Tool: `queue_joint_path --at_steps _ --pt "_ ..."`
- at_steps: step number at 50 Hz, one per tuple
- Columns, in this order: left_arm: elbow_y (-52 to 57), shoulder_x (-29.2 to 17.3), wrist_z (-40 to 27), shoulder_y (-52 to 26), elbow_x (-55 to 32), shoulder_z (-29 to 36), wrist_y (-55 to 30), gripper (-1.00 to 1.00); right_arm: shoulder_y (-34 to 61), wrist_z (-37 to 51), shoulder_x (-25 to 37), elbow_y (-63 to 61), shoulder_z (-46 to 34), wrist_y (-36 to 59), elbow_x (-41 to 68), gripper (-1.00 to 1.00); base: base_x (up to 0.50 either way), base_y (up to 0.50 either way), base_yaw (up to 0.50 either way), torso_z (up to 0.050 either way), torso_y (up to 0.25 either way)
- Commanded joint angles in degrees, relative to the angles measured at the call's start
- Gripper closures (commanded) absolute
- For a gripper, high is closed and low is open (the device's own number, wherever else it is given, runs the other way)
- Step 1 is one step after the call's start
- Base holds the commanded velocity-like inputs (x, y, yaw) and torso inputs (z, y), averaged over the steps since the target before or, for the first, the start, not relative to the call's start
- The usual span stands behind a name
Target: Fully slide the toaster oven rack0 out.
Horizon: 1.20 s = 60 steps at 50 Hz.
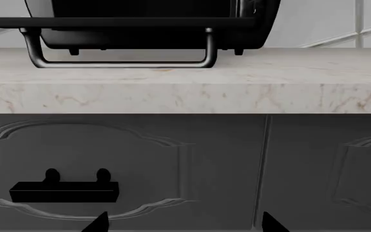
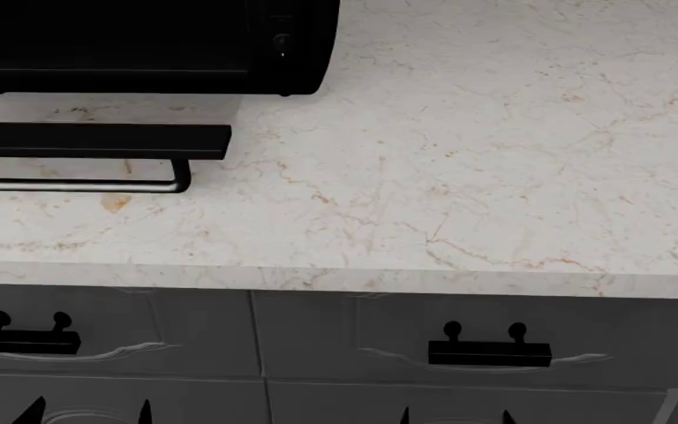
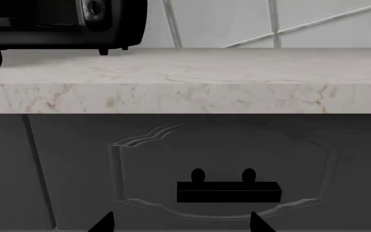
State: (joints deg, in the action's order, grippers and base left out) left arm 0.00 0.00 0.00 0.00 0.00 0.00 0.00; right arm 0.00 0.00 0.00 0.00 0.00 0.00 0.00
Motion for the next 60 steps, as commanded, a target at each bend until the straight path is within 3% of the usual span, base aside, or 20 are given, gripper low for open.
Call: queue_joint_path --at_steps 1,16,22,27,38,51,60 --pt "0.0 -0.6 -0.6 0.0 -0.6 0.6 0.0 -1.00 0.0 0.7 0.5 0.0 0.0 0.0 0.5 -1.00 0.00 0.00 0.00 0.000 0.000" --pt "-0.9 -3.0 -3.8 -0.3 -2.1 3.5 0.4 -1.00 -1.0 3.1 3.1 -2.3 -4.9 1.0 1.2 -1.00 0.00 0.00 0.00 0.000 0.000" --pt "2.0 -4.5 -4.9 1.2 1.1 5.6 2.9 -1.00 -2.2 3.9 4.0 -7.0 -6.1 2.7 0.6 -1.00 0.00 0.00 0.00 0.038 0.091" --pt "7.8 -5.2 -5.5 2.4 1.0 5.5 -0.1 -1.00 -3.1 3.9 4.8 -10.8 -6.6 3.8 1.2 -1.00 0.00 0.00 0.00 0.046 0.104" --pt "32.4 -8.3 -2.7 1.7 0.8 7.7 -18.0 -1.00 -2.0 2.9 9.5 -31.4 -6.8 18.8 -1.3 -1.00 0.00 0.00 0.00 0.046 0.105" --pt "47.6 -10.5 -0.3 -5.2 -2.0 6.3 -35.6 -1.00 5.1 -0.8 12.4 -44.5 -4.1 34.4 3.0 -1.00 0.00 0.00 0.00 0.046 0.104" --pt "48.6 -10.7 -0.9 -5.8 -2.3 6.3 -36.4 -1.00 4.9 -1.9 13.2 -47.1 -4.8 35.3 4.3 -1.00 0.00 0.33 0.00 0.046 0.104"
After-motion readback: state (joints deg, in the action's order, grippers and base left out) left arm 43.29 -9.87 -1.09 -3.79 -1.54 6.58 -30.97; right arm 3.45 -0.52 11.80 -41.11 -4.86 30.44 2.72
